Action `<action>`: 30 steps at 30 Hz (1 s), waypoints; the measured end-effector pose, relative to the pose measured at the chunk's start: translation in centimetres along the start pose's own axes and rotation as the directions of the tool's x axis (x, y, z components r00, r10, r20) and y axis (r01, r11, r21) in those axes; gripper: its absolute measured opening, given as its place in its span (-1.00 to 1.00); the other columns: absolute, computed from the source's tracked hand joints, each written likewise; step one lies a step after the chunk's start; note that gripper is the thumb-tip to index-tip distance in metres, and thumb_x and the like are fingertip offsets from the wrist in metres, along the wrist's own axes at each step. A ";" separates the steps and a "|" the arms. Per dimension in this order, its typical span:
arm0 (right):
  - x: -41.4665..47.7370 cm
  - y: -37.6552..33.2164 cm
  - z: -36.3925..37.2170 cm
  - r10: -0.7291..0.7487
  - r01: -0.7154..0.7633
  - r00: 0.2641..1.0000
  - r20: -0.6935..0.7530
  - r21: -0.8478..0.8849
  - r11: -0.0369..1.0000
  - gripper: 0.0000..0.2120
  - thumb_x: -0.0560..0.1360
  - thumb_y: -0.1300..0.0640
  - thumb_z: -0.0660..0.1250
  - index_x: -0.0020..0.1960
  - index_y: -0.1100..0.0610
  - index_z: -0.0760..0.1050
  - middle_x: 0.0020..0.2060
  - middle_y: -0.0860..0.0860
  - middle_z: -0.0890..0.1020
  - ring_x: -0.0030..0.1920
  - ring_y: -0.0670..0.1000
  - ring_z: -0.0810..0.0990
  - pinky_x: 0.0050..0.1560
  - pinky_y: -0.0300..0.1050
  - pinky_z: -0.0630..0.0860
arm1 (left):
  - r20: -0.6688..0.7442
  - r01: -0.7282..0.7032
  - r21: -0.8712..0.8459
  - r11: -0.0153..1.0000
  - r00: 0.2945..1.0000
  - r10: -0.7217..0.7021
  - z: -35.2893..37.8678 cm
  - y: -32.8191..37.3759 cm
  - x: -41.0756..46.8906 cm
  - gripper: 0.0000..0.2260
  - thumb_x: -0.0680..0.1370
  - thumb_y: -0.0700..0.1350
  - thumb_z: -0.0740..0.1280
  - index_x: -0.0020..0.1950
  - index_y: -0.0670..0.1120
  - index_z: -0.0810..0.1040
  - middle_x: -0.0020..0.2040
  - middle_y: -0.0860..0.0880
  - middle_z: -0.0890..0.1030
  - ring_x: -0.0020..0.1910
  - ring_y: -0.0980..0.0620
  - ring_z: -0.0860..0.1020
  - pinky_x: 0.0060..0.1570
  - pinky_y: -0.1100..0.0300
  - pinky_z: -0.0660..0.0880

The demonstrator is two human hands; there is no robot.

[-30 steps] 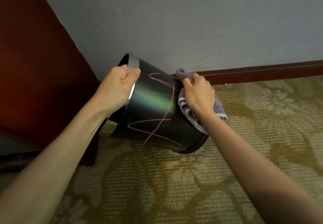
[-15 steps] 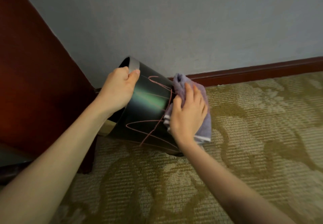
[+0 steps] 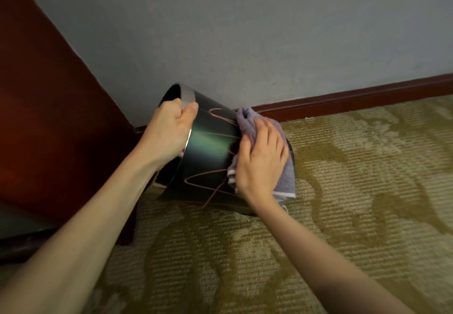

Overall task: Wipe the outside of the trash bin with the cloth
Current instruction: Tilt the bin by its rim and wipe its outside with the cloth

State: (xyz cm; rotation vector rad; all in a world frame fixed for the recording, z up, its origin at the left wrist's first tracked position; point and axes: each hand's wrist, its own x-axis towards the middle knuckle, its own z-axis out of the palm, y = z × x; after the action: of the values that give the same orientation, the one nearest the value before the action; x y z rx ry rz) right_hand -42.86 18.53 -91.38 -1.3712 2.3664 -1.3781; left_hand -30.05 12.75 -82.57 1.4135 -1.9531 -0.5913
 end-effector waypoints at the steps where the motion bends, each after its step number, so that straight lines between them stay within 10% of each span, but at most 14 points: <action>1: 0.7 0.0 -0.1 0.000 0.000 1.000 0.029 0.019 1.000 -0.54 0.50 -0.03 0.05 0.34 0.06 0.40 0.32 0.02 0.48 0.35 0.08 0.36 0.38 0.05 0.16 | 0.003 0.003 -0.002 1.000 1.000 -0.003 0.0 0.1 -0.1 -0.64 0.64 -0.05 0.16 -0.35 -0.07 0.25 -0.44 0.00 0.30 -0.60 0.26 0.37 -0.64 0.44 0.29; 7: 7.1 0.2 -0.5 0.045 -0.056 0.938 0.344 0.022 0.998 -0.72 0.52 0.02 0.08 0.10 0.09 0.47 0.16 0.13 0.56 0.17 0.20 0.47 0.15 0.07 0.28 | 0.072 -0.015 -0.042 0.999 0.997 0.018 0.1 0.4 -1.3 -0.65 0.64 -0.01 0.15 -0.28 -0.17 0.36 -0.43 -0.01 0.34 -0.43 0.00 0.38 -0.40 0.01 0.36; 11: 9.0 -0.1 -0.4 0.072 -0.097 0.865 0.497 0.025 0.995 -0.70 0.54 0.03 0.07 0.12 0.09 0.50 0.18 0.16 0.57 0.19 0.22 0.47 0.15 0.07 0.29 | 0.067 -0.043 -0.036 0.998 0.997 0.046 0.2 0.3 -2.0 -0.66 0.65 -0.04 0.15 -0.32 -0.08 0.30 -0.45 0.04 0.31 -0.53 0.17 0.29 -0.48 0.25 0.22; 30: -4.7 -1.0 -0.2 -0.066 0.069 0.997 -0.028 0.114 0.991 -0.51 0.50 -0.02 0.12 0.41 0.01 0.30 0.43 -0.01 0.34 0.43 0.01 0.17 0.37 0.00 0.01 | 0.014 -0.013 0.021 1.000 1.000 0.012 0.2 0.6 -0.1 -0.69 0.63 -0.04 0.17 -0.26 -0.18 0.35 -0.40 -0.08 0.32 -0.36 -0.06 0.36 -0.31 -0.02 0.30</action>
State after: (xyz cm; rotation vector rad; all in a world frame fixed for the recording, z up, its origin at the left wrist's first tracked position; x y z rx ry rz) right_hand -39.49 21.86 -92.15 -1.4235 2.2352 -1.5313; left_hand -30.53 12.98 -82.33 1.4129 -1.9831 -0.5773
